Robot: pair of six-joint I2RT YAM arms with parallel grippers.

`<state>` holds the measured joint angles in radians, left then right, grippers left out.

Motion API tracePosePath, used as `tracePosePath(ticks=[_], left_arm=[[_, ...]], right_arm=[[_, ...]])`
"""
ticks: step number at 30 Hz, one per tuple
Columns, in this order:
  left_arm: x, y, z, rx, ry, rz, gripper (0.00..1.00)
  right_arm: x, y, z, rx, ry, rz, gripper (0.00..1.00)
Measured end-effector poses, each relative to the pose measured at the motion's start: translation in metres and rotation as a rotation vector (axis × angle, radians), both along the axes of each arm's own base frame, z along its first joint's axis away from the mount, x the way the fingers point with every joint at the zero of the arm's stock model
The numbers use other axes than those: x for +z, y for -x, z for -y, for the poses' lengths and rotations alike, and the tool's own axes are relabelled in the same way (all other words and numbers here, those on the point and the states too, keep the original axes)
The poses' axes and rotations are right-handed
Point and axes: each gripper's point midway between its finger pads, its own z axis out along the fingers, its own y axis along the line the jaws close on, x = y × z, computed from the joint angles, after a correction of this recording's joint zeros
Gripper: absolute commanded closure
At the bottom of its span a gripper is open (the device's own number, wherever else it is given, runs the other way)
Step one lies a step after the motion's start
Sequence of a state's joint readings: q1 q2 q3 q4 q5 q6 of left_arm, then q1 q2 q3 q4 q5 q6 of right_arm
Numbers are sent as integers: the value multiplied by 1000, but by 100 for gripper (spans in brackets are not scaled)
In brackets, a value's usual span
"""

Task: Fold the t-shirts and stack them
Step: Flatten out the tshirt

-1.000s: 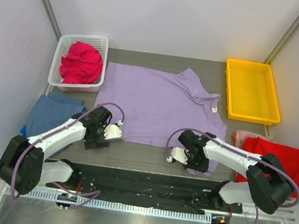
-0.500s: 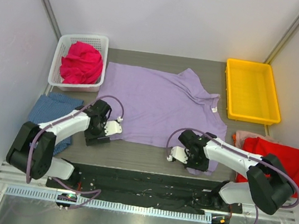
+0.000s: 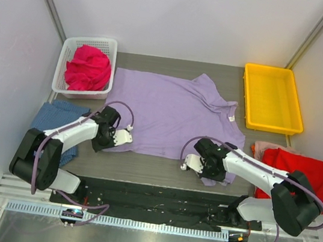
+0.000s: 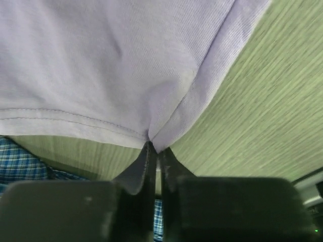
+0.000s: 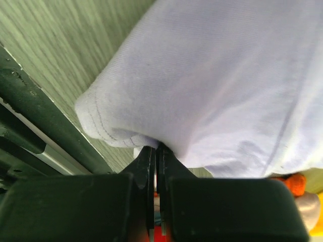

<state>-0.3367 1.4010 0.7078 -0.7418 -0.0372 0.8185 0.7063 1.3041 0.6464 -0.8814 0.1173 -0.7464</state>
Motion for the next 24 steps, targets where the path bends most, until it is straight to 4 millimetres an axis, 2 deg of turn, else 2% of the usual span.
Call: tracePosePath(ticks=[5, 8, 10, 13, 17, 21, 24], left_arm=[[10, -7, 1, 10, 18, 68, 100], [26, -15, 5, 37, 48, 136, 100], [45, -27, 10, 65, 83, 210, 100], [89, -51, 20, 114, 166, 377, 100], [169, -79, 31, 197, 317, 637, 100], [246, -103, 34, 291, 429, 851, 100], [298, -127, 35, 374, 499, 990, 100]], right_arm=[[17, -15, -8, -19, -34, 66, 99], [42, -33, -19, -52, -86, 152, 99], [64, -47, -26, -84, -131, 227, 99], [116, -82, -38, -173, -246, 422, 99], [191, -120, -41, -303, -383, 691, 99], [265, -158, -31, -441, -468, 920, 99], [321, -193, -8, -579, -519, 1077, 99]])
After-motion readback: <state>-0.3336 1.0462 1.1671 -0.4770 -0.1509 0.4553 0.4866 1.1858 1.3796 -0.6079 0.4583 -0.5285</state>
